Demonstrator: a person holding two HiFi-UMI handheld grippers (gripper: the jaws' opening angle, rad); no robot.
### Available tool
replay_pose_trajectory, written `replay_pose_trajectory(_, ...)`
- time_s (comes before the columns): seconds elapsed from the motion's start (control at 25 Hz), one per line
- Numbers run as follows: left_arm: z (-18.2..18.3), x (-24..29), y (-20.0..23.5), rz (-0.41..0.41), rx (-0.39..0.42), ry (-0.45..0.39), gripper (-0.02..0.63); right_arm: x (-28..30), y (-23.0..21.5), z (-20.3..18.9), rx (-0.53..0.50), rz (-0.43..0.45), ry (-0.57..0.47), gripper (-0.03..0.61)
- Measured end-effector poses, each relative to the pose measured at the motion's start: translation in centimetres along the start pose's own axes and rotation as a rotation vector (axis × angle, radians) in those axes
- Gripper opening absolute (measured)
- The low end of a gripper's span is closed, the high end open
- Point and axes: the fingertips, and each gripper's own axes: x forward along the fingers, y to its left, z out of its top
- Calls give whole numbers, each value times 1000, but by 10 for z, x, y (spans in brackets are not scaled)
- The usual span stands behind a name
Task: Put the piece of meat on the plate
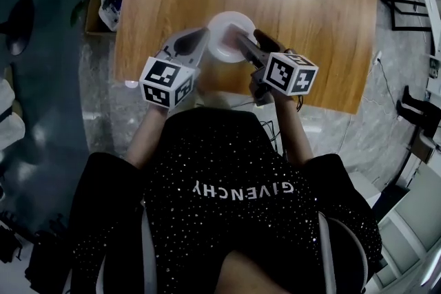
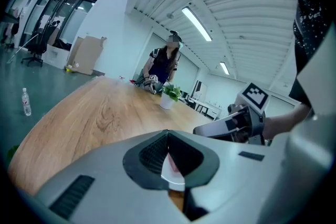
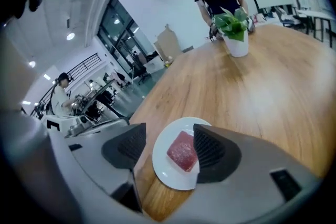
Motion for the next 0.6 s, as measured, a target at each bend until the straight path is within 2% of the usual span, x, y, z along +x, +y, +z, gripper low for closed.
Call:
replay_pose_trajectory(0.2,-6,8,-3,21,37,49,8,-7,14,-12,-157,-37,-77,282)
replay_pose_trajectory(0.24,-5,8,-4,20,39,52,8,-10,16,-14,-182,-45,-99,247)
replay_pose_trajectory(0.28,-6,9,-5,18,39,57,8,-15,18,-14,-195,-53,-131,161)
replay_pose_trajectory(0.32,-7,10,-7,14,38,64,8,-20,18,-13,-195,-60,-167,39)
replay_pose_trajectory(0.36,-9,12,-9,9,38,73,8,-26,18,-13,-187,-66,-197,14)
replay_pose_trajectory(0.6,-14,18,-23,-17,93,121,8,-44,5,-13,-196,-129,-234,12)
